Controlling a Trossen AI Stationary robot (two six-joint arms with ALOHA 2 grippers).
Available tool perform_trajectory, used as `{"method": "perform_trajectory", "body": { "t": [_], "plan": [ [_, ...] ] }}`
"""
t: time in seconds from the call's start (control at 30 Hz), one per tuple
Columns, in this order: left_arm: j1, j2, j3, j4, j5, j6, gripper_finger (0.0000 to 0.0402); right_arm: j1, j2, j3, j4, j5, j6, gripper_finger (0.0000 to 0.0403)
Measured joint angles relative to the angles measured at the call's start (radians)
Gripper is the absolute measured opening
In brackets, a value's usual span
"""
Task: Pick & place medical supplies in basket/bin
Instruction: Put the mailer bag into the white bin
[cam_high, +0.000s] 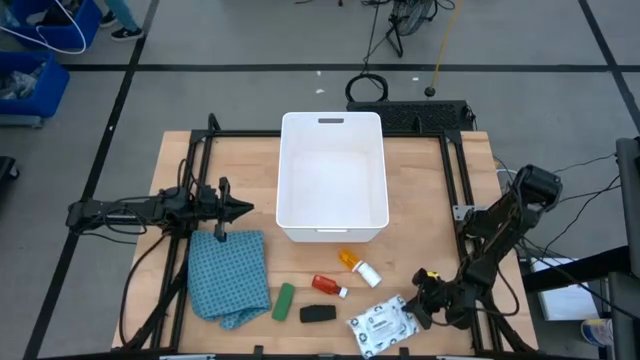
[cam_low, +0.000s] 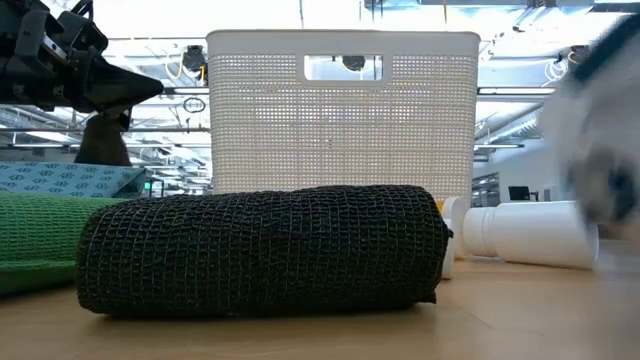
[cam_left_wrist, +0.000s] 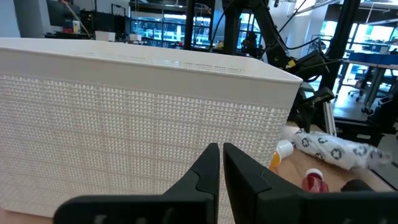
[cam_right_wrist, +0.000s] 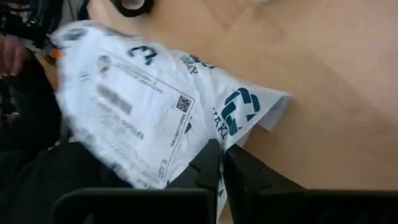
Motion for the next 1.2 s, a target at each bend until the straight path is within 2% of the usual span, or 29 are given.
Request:
{"method": "perform_trajectory", "body": {
  "t": [0.27,0.47,0.77,1.0,1.1,1.2],
  "plan": [
    [0.000,0.000,0.000,0.000,0.000,0.000,0.0024,-0.004,-0.094,0.023,-0.016,0.071,-0.173,0.0000],
    [0.000,0.000,0.000,0.000,0.000,0.000,0.0024,-0.003,-0.204,0.121,-0.199,0.144,-0.336,0.0000],
    [0.000,0.000,0.000,-0.002,0.000,0.000,0.0024,-0.006,-0.372,0.249,-0.205,0.211,-0.882,0.0000],
    [0.000,0.000,0.000,-0.003,-0.001,0.001,0.0024,-0.005,-0.470,0.368,-0.151,0.186,-1.434,0.0000],
    [0.000,0.000,0.000,-0.004,-0.001,0.003,0.0024,-0.008,-0.521,0.402,-0.209,0.190,-1.587,0.0000],
    [0.000,0.000,0.000,-0.005,-0.001,0.002,0.0024,-0.042,-0.578,0.406,-0.290,0.229,-1.668,0.0000]
  ]
}}
